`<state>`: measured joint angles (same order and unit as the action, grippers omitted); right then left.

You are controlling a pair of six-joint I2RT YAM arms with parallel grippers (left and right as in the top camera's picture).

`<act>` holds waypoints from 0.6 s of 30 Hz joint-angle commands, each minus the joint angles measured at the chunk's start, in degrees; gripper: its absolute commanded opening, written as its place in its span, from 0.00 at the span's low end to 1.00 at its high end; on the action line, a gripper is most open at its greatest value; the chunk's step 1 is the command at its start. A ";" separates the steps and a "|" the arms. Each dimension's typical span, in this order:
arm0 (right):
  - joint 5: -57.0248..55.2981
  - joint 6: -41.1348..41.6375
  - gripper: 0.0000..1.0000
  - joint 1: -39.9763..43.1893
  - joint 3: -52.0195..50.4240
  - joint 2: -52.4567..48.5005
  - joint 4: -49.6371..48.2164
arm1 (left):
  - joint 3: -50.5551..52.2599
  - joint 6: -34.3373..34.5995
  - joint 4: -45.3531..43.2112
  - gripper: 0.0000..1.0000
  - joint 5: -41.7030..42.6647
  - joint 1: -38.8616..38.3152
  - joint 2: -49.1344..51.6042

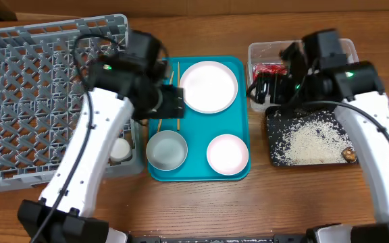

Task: Sort waste into correct bins and load items into the dishwasher
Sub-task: 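Reach the left gripper to the small pink bowl and grasp its rim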

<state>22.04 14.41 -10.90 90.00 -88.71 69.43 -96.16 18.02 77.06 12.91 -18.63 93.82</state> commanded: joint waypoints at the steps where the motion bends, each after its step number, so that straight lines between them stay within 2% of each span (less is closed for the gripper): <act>1: -2.95 3.30 1.00 0.09 2.34 2.36 0.44 | 1.81 1.57 -1.38 0.77 3.19 -2.25 0.76; 12: -3.17 3.67 1.00 0.15 1.95 2.23 1.62 | 5.01 6.56 -4.98 0.73 3.19 -7.06 1.44; 14: -3.69 3.96 1.00 0.15 1.95 2.23 1.60 | 6.95 7.98 -7.85 0.71 2.78 -8.90 1.44; 18: -6.60 6.84 1.00 0.94 1.95 2.23 1.70 | 11.34 10.80 -15.91 0.69 -3.19 -12.48 1.79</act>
<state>17.87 19.29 -10.85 91.37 -86.96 71.22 -87.64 25.63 64.49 13.96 -28.88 94.80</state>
